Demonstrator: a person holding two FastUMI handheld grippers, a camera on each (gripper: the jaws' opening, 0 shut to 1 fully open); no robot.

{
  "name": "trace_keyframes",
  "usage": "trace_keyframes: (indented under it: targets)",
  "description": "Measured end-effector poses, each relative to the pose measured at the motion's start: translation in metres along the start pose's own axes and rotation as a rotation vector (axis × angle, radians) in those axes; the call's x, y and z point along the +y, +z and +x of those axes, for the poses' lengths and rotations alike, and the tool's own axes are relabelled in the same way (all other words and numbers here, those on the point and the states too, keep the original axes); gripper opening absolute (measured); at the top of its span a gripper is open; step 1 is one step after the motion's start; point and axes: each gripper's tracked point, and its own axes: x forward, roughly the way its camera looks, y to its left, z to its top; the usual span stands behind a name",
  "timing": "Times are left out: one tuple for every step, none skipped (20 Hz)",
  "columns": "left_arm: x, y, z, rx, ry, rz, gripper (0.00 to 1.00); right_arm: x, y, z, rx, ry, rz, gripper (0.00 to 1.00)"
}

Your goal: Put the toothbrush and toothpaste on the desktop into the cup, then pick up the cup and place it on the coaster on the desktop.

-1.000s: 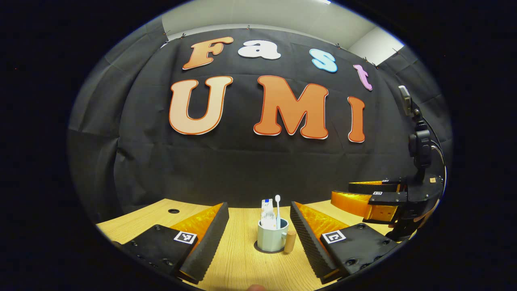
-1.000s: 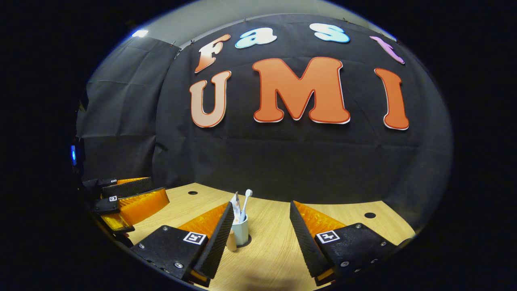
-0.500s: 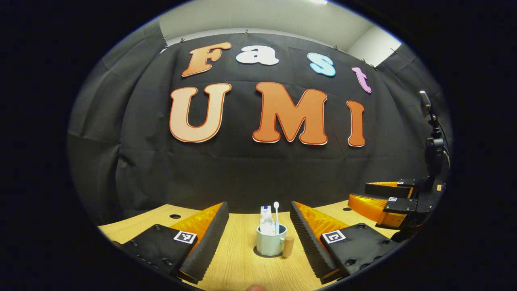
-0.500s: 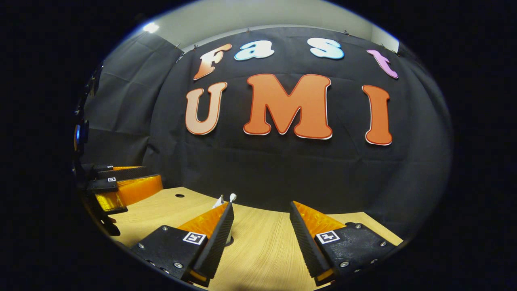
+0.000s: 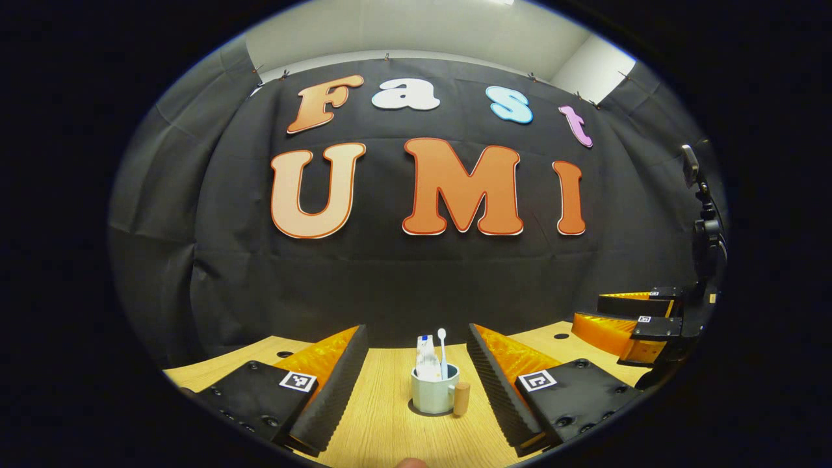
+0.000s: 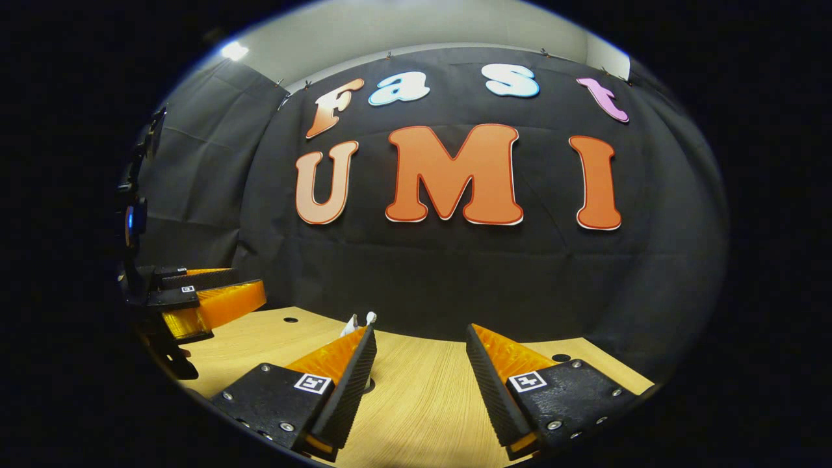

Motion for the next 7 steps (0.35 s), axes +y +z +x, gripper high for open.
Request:
trace_keyframes:
  targets:
    - [-0.0017,0.0013,-0.0009,-0.007,-0.001,0.001,0.98,-0.0009,0.0006,-0.0015,-0.001,-0.002,-0.002,0.84]
    - [-0.0036,0.0021,-0.0008,-0.012,-0.002,0.002,0.98,-0.0015,-0.0007,-0.0021,-0.001,-0.001,0.0,0.8]
    - [-0.0053,0.0036,-0.0014,-0.014,-0.002,0.003,0.98,-0.0019,-0.0008,-0.0025,-0.001,-0.003,0.002,0.8]
    - [-0.0058,0.004,-0.0023,-0.016,-0.001,0.004,0.98,-0.0027,-0.0014,-0.0032,0.0,-0.004,0.002,0.84]
    - [-0.0067,0.004,-0.0028,-0.017,-0.001,0.003,0.98,-0.0034,-0.0008,-0.0047,-0.001,-0.006,0.001,0.8]
    - [-0.0074,0.0045,-0.0038,-0.018,0.0,0.003,0.98,-0.0047,-0.0017,-0.0055,0.0,-0.009,-0.001,0.8]
    - [-0.008,0.0053,-0.0048,-0.018,0.003,0.003,0.98,-0.0049,-0.0023,-0.0054,0.001,-0.011,-0.001,0.8]
